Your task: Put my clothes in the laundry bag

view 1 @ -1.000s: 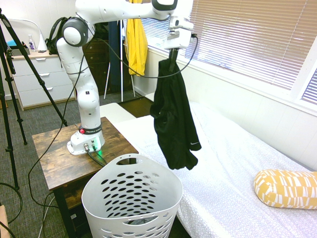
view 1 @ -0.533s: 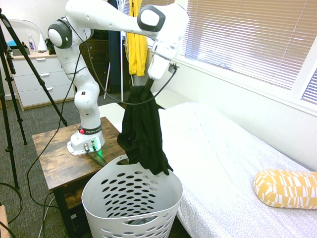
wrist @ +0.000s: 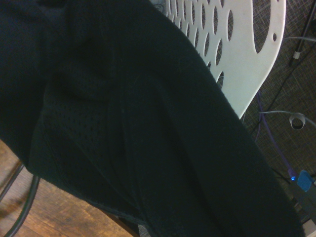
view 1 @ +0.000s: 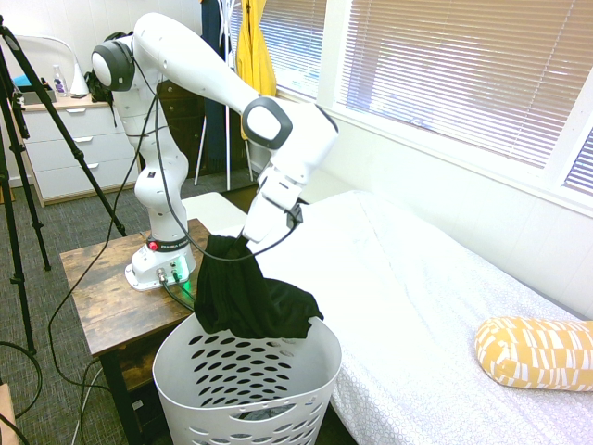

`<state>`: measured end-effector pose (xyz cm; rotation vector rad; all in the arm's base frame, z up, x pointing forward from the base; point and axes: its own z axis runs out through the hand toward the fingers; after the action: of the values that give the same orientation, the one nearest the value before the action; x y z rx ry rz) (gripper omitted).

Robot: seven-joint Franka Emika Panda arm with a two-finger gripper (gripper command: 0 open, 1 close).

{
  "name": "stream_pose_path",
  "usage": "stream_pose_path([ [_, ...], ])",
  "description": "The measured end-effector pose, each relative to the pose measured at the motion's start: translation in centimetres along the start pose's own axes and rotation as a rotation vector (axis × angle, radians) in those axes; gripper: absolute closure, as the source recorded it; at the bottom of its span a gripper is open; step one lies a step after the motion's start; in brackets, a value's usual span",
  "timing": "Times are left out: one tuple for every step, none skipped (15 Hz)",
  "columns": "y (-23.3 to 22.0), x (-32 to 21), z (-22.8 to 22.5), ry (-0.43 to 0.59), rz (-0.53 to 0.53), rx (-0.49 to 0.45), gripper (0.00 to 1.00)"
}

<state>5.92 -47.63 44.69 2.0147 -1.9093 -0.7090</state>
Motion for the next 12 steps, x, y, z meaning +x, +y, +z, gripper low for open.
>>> stream_pose_path([
  [-1.4, 0.6, 1.9, -0.001, -0.002, -0.015, 1.00],
  [-3.1, 1.2, 4.0, -0.001, -0.003, -0.031, 1.00],
  [-5.0, 1.7, 6.1, 0.009, -0.002, -0.041, 0.00],
  [-6.8, 2.3, 8.2, 0.023, 0.008, -0.040, 0.00],
  [-8.5, 3.1, 10.0, 0.043, 0.027, -0.034, 0.00],
  [-10.0, 3.8, 11.8, 0.067, 0.044, -0.033, 0.00],
  [-11.4, 4.4, 13.3, 0.082, 0.053, -0.032, 0.00],
  [-12.7, 4.9, 14.7, 0.089, 0.057, -0.032, 0.00],
  [-13.8, 5.1, 15.8, 0.087, 0.057, -0.032, 0.00],
  [-14.7, 5.4, 16.4, 0.086, 0.058, -0.031, 0.00],
  [-15.4, 5.5, 16.8, 0.085, 0.058, -0.032, 0.00],
  [-16.0, 5.7, 16.8, 0.084, 0.057, -0.035, 0.00],
])
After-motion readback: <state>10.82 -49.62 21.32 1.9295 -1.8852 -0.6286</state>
